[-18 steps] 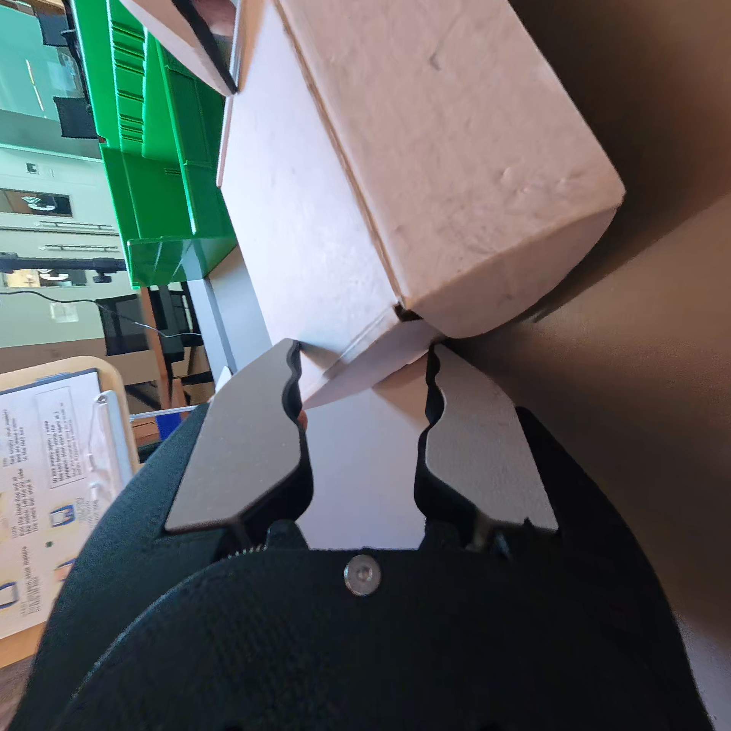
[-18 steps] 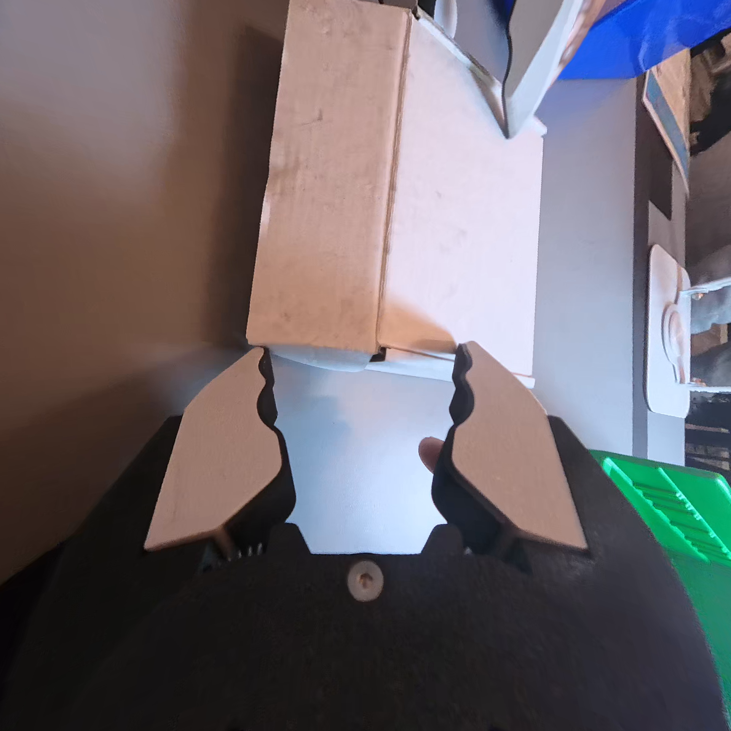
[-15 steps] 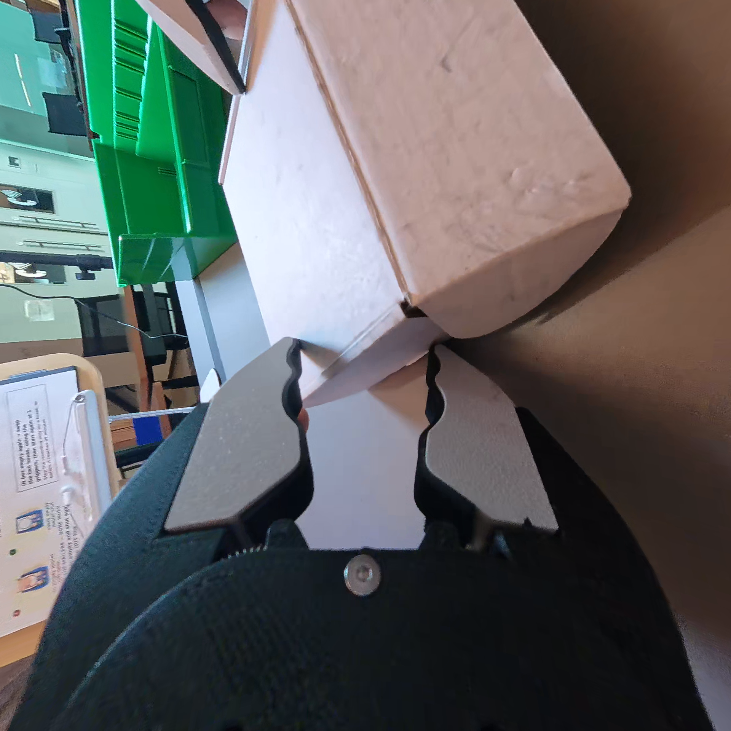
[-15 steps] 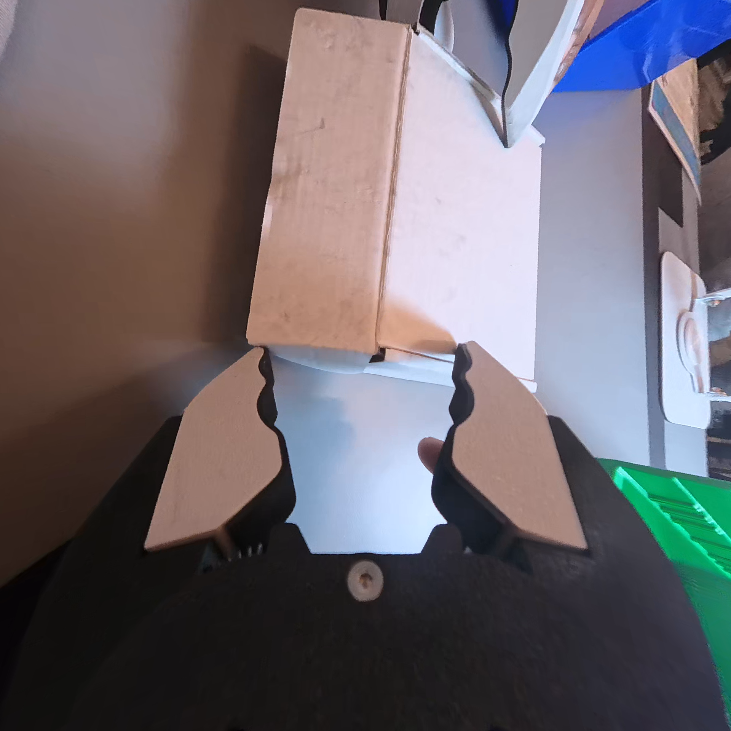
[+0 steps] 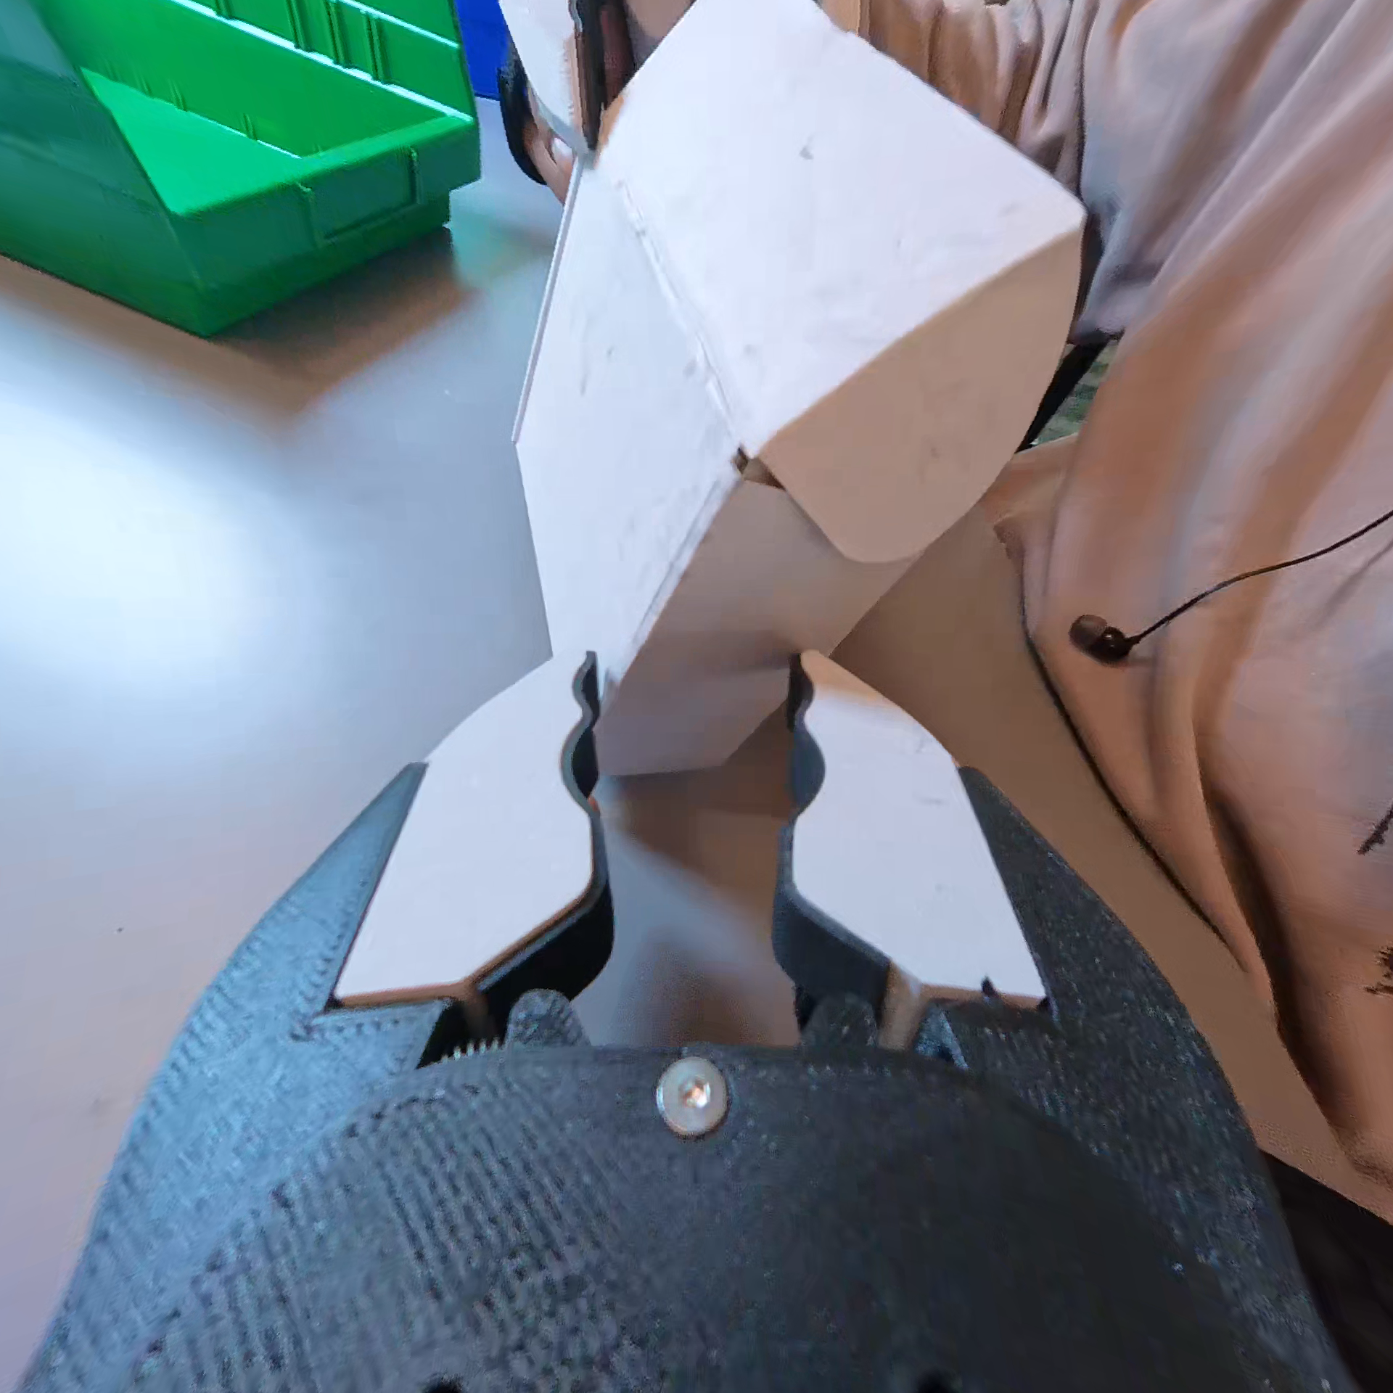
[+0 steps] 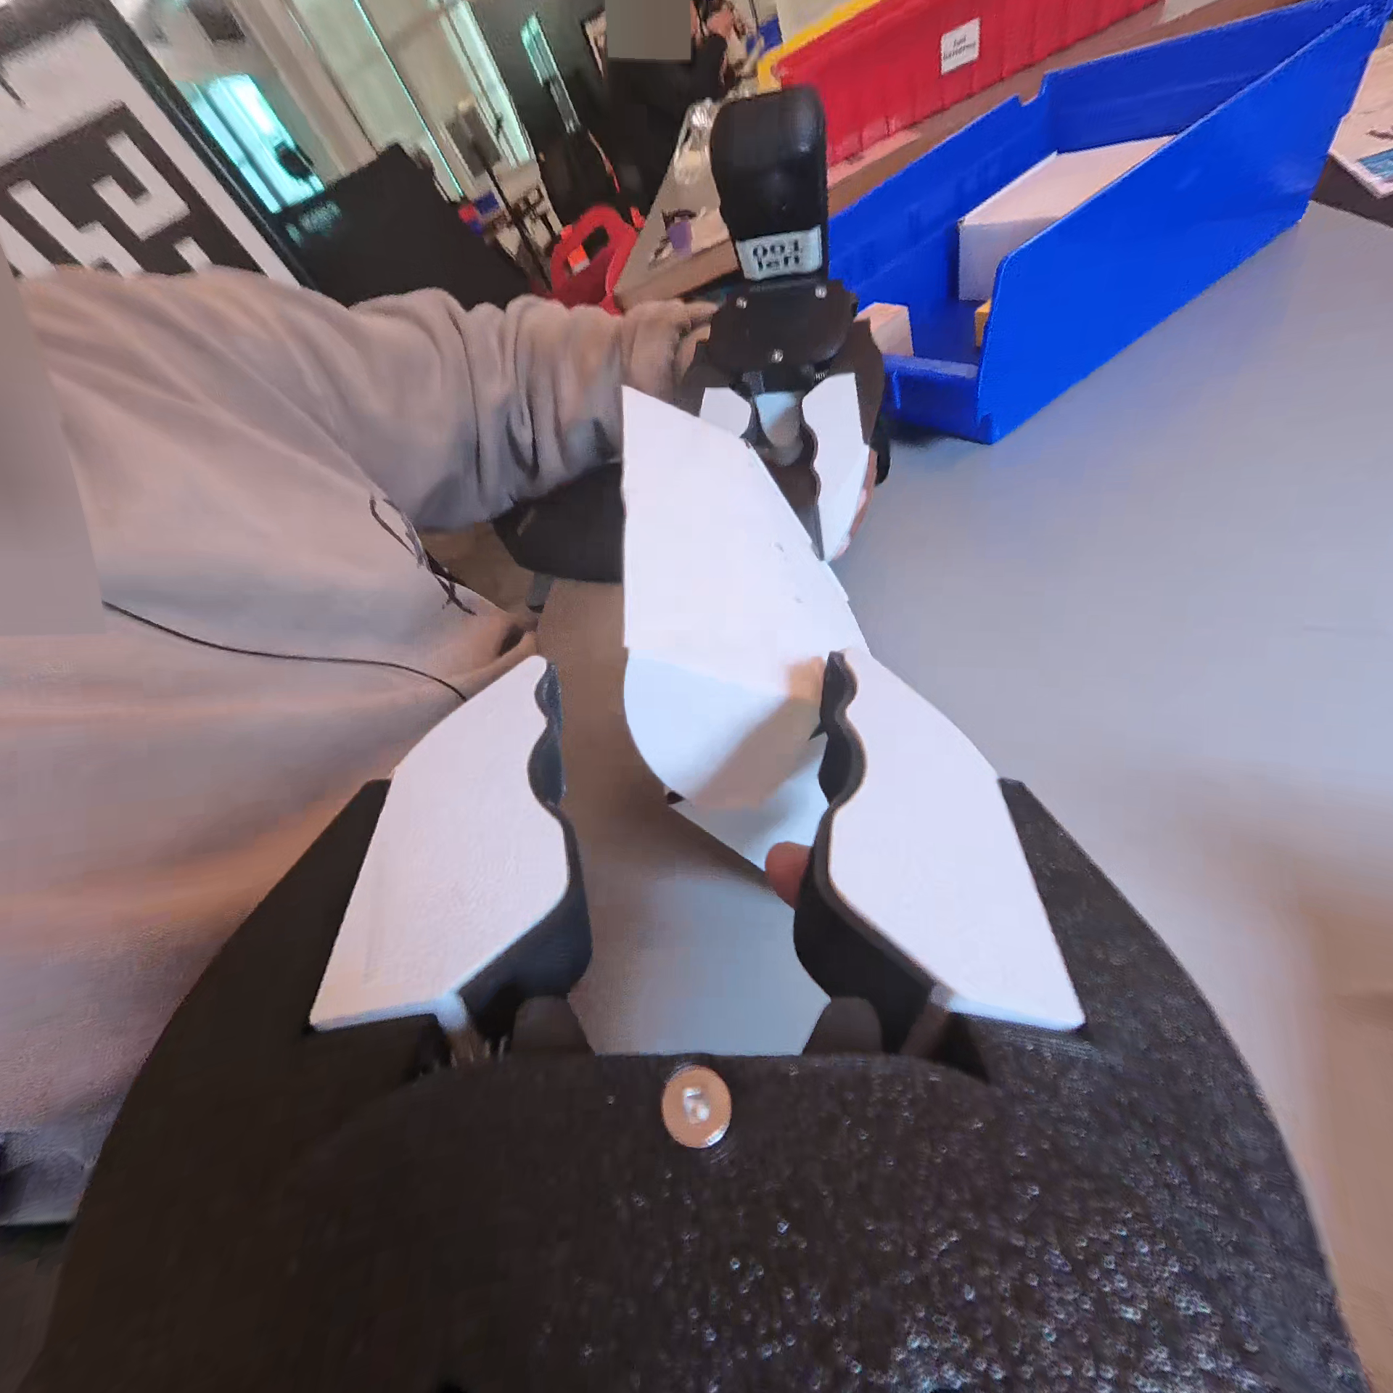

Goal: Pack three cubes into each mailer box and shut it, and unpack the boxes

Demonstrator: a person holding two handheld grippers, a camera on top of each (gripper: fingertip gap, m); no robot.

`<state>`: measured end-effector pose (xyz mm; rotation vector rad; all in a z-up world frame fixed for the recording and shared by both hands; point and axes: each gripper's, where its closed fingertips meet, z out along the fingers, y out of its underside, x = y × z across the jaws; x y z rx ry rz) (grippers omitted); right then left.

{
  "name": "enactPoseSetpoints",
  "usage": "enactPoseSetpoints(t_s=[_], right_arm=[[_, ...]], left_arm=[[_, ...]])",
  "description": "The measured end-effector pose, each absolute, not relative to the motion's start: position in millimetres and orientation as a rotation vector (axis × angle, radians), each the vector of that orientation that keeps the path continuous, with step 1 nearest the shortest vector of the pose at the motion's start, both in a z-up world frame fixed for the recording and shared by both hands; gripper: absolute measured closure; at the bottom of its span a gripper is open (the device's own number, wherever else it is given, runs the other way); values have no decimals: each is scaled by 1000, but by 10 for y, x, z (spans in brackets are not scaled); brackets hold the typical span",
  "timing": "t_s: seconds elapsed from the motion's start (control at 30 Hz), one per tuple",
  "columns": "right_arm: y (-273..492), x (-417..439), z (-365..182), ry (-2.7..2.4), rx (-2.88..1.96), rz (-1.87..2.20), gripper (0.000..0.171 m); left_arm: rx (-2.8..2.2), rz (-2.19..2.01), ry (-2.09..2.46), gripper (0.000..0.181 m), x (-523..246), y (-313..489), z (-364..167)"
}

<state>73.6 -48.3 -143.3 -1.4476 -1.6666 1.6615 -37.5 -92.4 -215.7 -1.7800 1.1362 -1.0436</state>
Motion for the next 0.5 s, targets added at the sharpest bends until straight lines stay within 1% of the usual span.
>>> enactPoseSetpoints(t_s=[0.1,0.2,0.33,0.43,0.47,0.5], right_arm=[[-445,710,-1455,-1641,-1441,1634,106],[-452,719,-1448,-1672,-1420,1547,104],[-394,716,-1414,-1755,-1390,1327,106],[-353,706,-1327,-1853,-1328,1142,112],[-303,691,-1306,-1885,-1322,1039,115],[-259,679,-1296,-1933,-1304,917,115]], left_arm=[[-1782,-984,1159,111,-356,-984,-2197],[-1799,-885,1128,98,-314,-993,-2132],[-1816,-576,1051,96,-285,-791,-2094],[-1844,-563,1052,96,-228,-771,-2073],[-1864,-566,1047,97,-218,-757,-2081],[-1875,-567,1045,100,-205,-744,-2089]])
